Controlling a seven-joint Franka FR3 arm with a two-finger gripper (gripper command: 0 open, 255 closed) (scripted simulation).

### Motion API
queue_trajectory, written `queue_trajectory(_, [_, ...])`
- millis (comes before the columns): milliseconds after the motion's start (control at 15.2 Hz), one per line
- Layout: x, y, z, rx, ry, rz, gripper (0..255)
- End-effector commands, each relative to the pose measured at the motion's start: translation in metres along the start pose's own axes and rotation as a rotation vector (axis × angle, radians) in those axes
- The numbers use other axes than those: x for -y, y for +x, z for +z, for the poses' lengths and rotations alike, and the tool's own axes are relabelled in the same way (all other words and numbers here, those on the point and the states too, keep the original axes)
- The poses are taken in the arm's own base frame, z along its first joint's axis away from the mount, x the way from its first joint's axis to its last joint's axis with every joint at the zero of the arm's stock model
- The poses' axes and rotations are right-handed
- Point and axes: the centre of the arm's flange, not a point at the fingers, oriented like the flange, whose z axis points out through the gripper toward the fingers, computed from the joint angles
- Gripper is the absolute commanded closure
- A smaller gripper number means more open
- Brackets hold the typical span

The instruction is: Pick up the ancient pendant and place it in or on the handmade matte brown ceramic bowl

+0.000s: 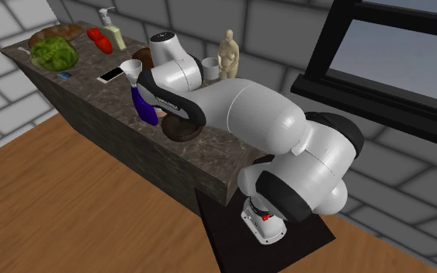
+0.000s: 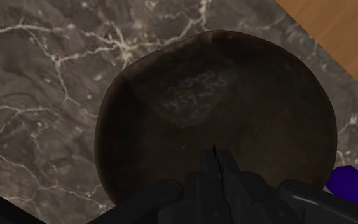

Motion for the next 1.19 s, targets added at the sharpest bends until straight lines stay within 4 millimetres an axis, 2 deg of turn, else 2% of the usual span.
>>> queue_trajectory(0, [0.000, 0.000, 0.000, 0.000, 0.000, 0.000, 255])
queue_trajectory(198, [0.000, 0.000, 0.000, 0.000, 0.000, 0.000, 255])
queue_trajectory(264, [0.000, 0.000, 0.000, 0.000, 0.000, 0.000, 0])
queue_trajectory(594, [0.000, 0.000, 0.000, 0.000, 0.000, 0.000, 0])
queue_trajectory(858, [0.000, 0.000, -0.050, 0.000, 0.000, 0.000, 0])
queue_trajectory(1122, [0.000, 0.000, -0.050, 0.000, 0.000, 0.000, 0])
